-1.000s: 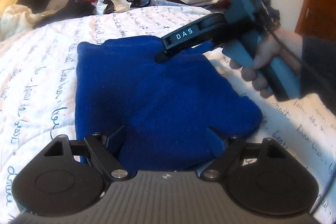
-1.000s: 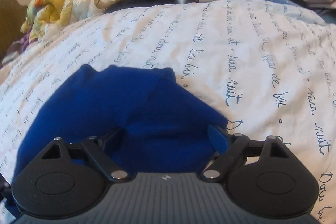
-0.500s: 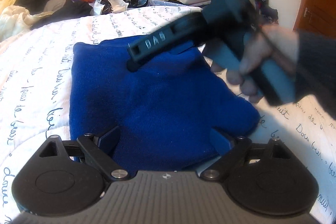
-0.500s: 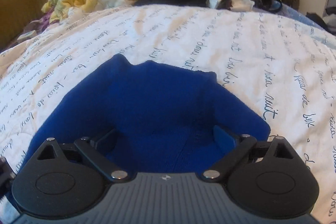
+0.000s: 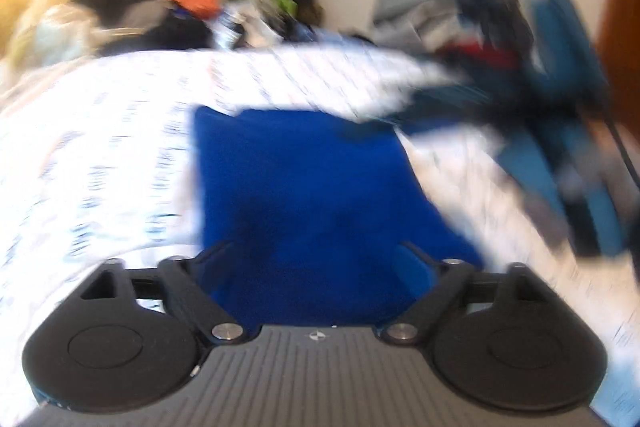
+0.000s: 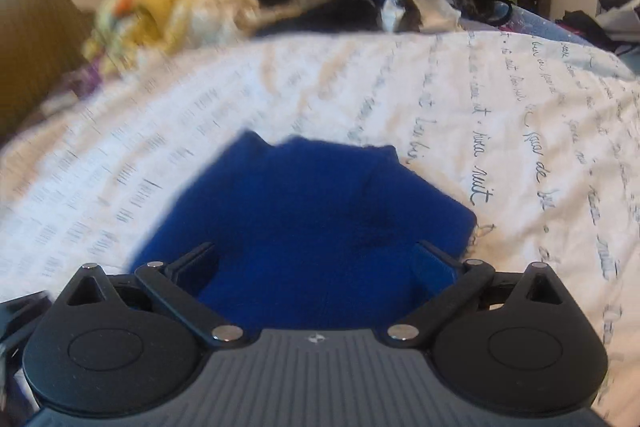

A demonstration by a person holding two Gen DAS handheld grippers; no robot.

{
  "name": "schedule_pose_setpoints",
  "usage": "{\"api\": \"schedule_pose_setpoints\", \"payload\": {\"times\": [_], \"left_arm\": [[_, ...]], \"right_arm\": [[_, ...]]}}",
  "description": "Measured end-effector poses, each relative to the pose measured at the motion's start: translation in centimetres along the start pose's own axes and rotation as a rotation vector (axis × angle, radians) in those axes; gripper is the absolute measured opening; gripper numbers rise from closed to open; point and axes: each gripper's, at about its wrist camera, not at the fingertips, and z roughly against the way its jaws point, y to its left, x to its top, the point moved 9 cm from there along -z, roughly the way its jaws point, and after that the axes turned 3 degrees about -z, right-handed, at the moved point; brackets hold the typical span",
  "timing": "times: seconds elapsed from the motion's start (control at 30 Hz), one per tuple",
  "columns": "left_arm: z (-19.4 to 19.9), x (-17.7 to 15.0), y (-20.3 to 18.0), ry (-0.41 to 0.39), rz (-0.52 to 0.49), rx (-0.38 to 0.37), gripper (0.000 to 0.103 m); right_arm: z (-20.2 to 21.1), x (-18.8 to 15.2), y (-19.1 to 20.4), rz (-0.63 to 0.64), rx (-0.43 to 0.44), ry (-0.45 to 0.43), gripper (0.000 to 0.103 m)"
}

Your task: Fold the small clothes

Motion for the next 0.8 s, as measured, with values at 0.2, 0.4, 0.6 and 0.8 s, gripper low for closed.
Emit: {"api": "schedule_pose_setpoints", "payload": {"times": [0.2,0.4,0.6,0.8], "left_arm": [[-0.5,-2.4,4.6,0.172,0.264,-0.058,0.069],[-3.9,-0.9,4.5,0.284,0.401,-0.152,0.024],[-4.0,1.3,4.3,0.311,0.356,-0.139,0.01],[3.3,2.7,2.1,0.226,0.219,-0.197,0.015]], "right_arm": [[1.6,-5.9,-4.7,-0.336,0.155,0.131,0.103],[-1.5,-7.5,-4.4,-0.418,0.253,0.17,0.07],[-4.0,-5.8,-2.8,-0.33,0.216,0.247,0.013],[4.5,-3.4,0.5,-0.245,0.305,0.131,0.013]]}}
